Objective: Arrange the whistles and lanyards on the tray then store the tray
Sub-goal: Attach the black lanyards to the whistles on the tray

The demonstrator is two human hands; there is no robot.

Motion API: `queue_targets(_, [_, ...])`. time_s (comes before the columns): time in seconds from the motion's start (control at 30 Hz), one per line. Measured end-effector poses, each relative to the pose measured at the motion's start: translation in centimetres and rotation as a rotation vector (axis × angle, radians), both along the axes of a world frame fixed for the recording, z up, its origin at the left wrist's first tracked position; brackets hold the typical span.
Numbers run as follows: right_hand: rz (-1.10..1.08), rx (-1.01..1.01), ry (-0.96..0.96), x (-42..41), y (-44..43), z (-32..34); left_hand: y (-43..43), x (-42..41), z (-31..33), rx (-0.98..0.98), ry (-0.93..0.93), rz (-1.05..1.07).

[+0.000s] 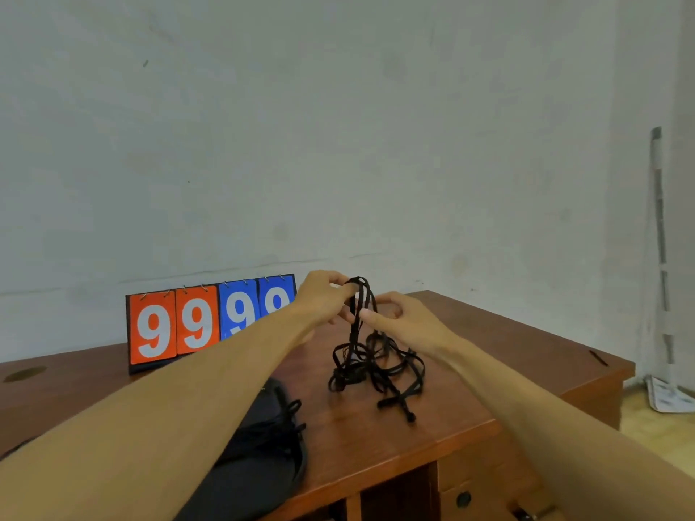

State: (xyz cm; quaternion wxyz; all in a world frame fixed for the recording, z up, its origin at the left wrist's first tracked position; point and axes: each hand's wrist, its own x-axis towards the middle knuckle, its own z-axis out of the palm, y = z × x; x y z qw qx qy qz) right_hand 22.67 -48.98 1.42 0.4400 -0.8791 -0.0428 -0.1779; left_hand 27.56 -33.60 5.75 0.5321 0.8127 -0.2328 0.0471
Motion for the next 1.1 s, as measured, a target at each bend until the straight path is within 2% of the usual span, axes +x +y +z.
queue_targets(0.1, [0.083, 0.006, -0.016, 0.8, 0.9, -0.5, 0.3, 0.7, -0.4, 0.026, -0.032, -0.002])
queue_targets(0.23, [0.066, -0.054, -0.072, 1.7, 1.4, -1.5, 0.9, 1.5, -0.9, 0.033, -0.076, 0.005])
queue_targets(0.33, [0.047, 0.028, -0.039, 2.0, 0.8, -2.2, 1.5, 2.3, -0.9, 0.092, -0.133, 0.010])
queue_targets(0.43, [0.082, 0.200, 0.053, 2.2, -0.6, -3.2, 2.0, 2.7, -0.5, 0.173, -0.203, 0.025])
queue_targets(0.53, [0.156, 0.330, 0.060, 2.2, -0.8, -4.1, 2.1, 2.7, -0.4, 0.146, -0.203, 0.011])
queue_targets(0.7, [0.216, 0.299, 0.118, 2.3, 1.7, -4.1, 0.9, 2.4, -1.2, 0.094, -0.202, -0.027])
queue_targets(0.87, [0.218, 0.388, -0.032, 2.3, 3.1, -3.9, 1.2, 2.4, -1.9, 0.062, -0.202, 0.036])
queue_targets(0.93, [0.220, 0.450, -0.057, 2.0, 3.1, -3.6, 1.7, 2.3, -2.2, -0.017, -0.141, 0.064])
queue_targets(1.03, [0.228, 0.566, -0.047, 1.5, 3.0, -3.0, 2.9, 2.0, -2.4, -0.254, 0.126, 0.019])
queue_targets(1.1, [0.231, 0.640, -0.034, 1.1, 2.8, -2.5, 3.8, 1.9, -2.5, -0.336, 0.253, -0.028])
